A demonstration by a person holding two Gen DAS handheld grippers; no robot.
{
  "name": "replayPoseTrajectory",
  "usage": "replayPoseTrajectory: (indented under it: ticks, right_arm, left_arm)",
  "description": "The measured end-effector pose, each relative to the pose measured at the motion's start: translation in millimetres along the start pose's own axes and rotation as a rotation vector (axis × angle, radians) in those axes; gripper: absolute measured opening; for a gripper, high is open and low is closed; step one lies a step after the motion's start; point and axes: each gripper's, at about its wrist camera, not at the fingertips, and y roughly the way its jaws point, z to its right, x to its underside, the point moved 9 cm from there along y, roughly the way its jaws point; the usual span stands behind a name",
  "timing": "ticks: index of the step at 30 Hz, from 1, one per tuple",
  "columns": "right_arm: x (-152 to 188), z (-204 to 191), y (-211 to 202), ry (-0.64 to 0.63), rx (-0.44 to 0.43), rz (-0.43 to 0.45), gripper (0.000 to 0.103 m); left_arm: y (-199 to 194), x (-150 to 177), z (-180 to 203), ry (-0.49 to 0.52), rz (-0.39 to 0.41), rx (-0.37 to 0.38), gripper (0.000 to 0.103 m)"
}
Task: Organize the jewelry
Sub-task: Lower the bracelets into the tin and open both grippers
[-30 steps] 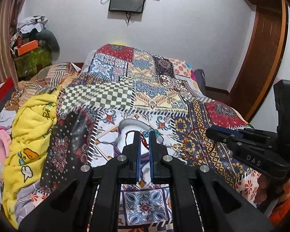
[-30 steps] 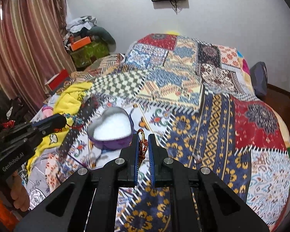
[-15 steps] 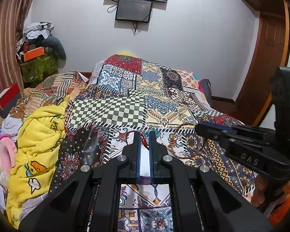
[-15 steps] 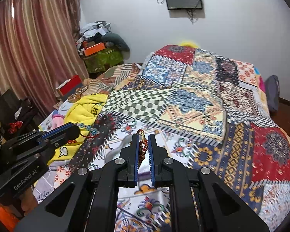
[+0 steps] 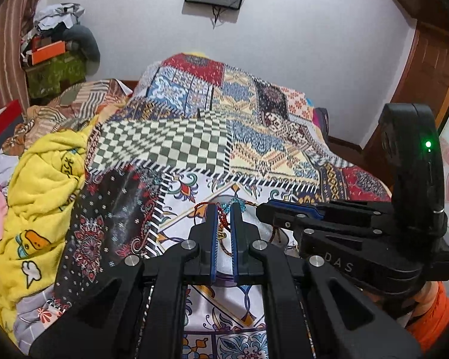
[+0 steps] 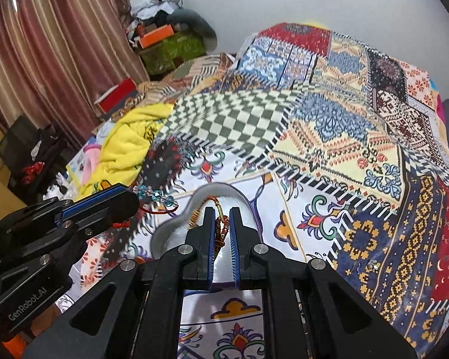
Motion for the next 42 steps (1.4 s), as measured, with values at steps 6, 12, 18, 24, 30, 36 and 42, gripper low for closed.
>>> replayPoseTrajectory:
  ticks: [6, 12, 18, 24, 30, 36, 42]
  right_arm:
    - [5.8, 7.3, 10.2, -0.023, 0.022, -0.045, 0.008]
    - [9.0, 9.1, 10.9, -0.053, 0.033, -0.053, 0.009]
    - [12.2, 8.6, 8.0, -0.082, 0.045, -0.053, 0.009]
    - [13.1, 6.9, -0.5, -0.089, 0.058, -0.046, 0.018]
    - [10.5, 8.6, -21.7, -0.084, 0.103, 0.003, 0.041]
    - [6.6, 10.2, -47.8, -0.072, 0.132, 0.052, 0.042]
    - [4.3, 15.0, -80.7, -0.065, 0.174, 0.115, 0.042]
  left_arm:
    - [22.3, 10.4, 2.4, 0.019, -0.051, -0.002, 0.006]
    - [36.6, 21.4, 4.8, 0.045, -0.094, -0.016, 0.006]
    - [42.9, 27.8, 3.5, 0.06, -0.124, -0.04, 0.006]
    - [39.5, 30.2, 3.8, 0.07, -0.134, -0.057, 0.007]
    - [27.5, 27.9, 4.7, 0.069, -0.125, -0.07, 0.022]
    - [2.7, 16.6, 10.5, 0.074, -0.073, -0.087, 0.036]
    - [-22.3, 4.2, 21.2, 0.095, -0.018, -0.092, 0.047]
